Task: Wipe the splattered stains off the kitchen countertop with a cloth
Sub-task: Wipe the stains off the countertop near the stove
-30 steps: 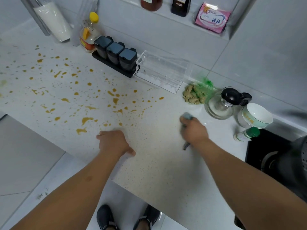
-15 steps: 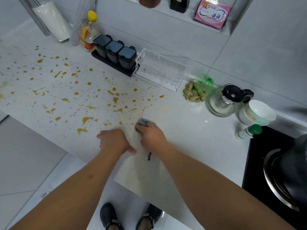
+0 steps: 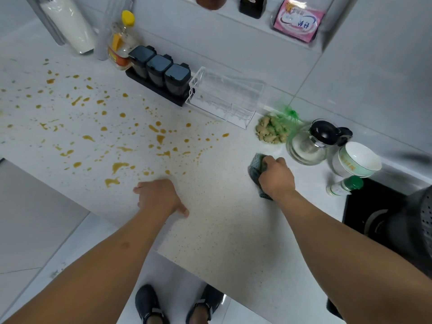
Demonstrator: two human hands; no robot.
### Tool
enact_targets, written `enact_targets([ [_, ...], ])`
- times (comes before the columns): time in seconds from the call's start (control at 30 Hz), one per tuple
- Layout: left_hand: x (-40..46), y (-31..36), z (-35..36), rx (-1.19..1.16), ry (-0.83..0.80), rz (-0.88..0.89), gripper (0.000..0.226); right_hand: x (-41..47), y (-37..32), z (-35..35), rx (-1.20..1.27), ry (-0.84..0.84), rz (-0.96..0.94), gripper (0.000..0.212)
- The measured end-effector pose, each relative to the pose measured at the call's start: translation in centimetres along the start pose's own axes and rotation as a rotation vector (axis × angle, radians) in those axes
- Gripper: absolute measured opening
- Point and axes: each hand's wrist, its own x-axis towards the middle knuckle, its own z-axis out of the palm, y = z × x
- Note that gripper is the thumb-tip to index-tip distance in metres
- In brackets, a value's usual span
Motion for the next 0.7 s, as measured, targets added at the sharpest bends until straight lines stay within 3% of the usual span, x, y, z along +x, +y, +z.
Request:
enact_targets([
  [0.17,0.2,-0.2,0.2,0.010,0.006,0.004,0.111,-2.6,-4.0,3.5,0.082,-0.017,-0.110,0.044],
  [0.33,0.5,-0.2,0.7,0.030,0.052,0.004,0.113,-6.7,-11.5,7.5,0.046,-0.145,-0.402,0.034],
  [0.43,0.5,-0.2,0.8,0.030,0.063,-0.001,0.114,-7.9,-11.9,8.4,-0.033,-0.126,-0.540,0.034],
  [0.5,0.8,-0.3,0.9,0.026,0.066,0.004,0.110,-6.9,-9.9,7.3,-0.019,-0.100,-0.509,0.033],
  [0.6,0.8,-0.6,1.0,0.018,0.063,0.022,0.100,-3.9,-4.9,4.1,-0.009,-0.019,-0.308,0.023],
  [0.7,0.8,-0.6,1.0,0.009,0.063,0.030,0.095,-1.6,0.4,1.1,-0.165,0.037,-0.078,0.033],
])
